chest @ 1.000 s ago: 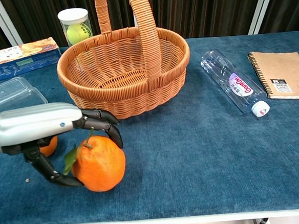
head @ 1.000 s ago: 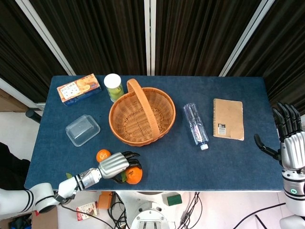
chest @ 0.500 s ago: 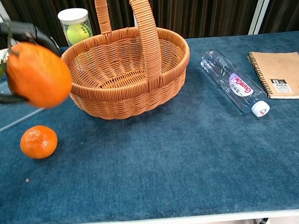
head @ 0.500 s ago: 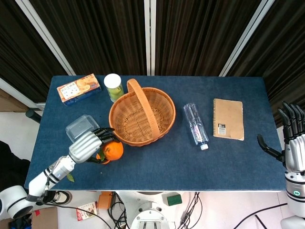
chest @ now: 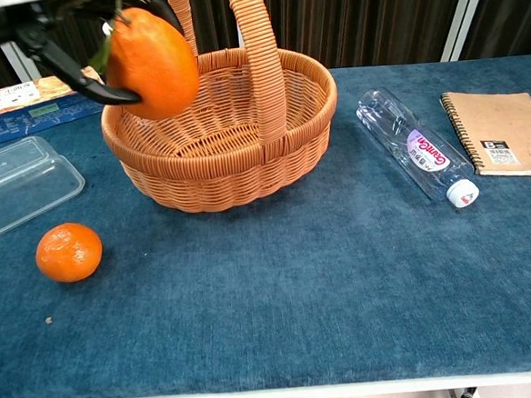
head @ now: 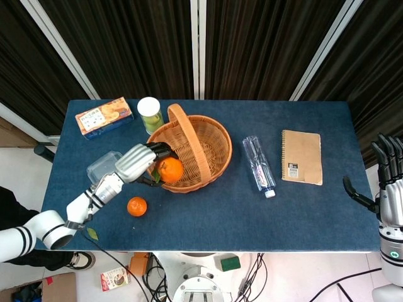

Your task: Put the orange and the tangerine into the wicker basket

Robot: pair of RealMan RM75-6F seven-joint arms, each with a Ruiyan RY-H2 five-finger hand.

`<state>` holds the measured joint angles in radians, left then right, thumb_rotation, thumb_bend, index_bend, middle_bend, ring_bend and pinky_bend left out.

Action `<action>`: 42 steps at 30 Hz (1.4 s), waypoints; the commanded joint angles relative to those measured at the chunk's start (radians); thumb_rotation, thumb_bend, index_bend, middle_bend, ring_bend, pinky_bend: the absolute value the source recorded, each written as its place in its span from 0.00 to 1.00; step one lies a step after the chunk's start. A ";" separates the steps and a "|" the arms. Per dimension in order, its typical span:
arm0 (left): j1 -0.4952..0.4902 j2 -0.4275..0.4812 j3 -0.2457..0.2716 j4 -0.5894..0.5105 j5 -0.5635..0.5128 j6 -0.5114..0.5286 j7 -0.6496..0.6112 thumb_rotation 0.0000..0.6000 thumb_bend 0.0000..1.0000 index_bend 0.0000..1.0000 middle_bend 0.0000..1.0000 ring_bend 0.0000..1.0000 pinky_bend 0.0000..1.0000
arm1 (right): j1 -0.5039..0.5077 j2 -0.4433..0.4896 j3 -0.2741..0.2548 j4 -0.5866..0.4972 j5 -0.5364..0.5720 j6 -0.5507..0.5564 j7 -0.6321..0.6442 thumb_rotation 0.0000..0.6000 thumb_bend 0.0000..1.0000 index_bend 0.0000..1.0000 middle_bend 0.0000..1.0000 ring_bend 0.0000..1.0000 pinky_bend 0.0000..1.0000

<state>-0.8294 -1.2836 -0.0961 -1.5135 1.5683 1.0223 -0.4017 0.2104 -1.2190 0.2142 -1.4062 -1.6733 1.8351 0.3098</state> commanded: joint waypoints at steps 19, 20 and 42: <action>-0.253 -0.440 -0.115 0.573 -0.120 -0.240 -0.128 1.00 0.22 0.38 0.45 0.22 0.32 | 0.002 0.014 0.013 -0.008 0.017 -0.009 0.005 1.00 0.33 0.00 0.00 0.00 0.00; -0.264 -0.464 -0.114 0.612 -0.120 -0.250 -0.136 1.00 0.22 0.38 0.45 0.22 0.32 | 0.001 0.015 0.013 -0.009 0.017 -0.007 0.004 1.00 0.33 0.00 0.00 0.00 0.00; -0.317 -0.668 -0.029 0.968 -0.076 -0.314 -0.277 1.00 0.22 0.33 0.41 0.21 0.31 | 0.002 0.009 0.006 0.001 0.012 -0.015 0.006 1.00 0.33 0.00 0.00 0.00 0.00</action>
<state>-1.1441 -1.9464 -0.1307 -0.5507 1.4876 0.7123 -0.6717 0.2124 -1.2100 0.2202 -1.4055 -1.6621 1.8211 0.3160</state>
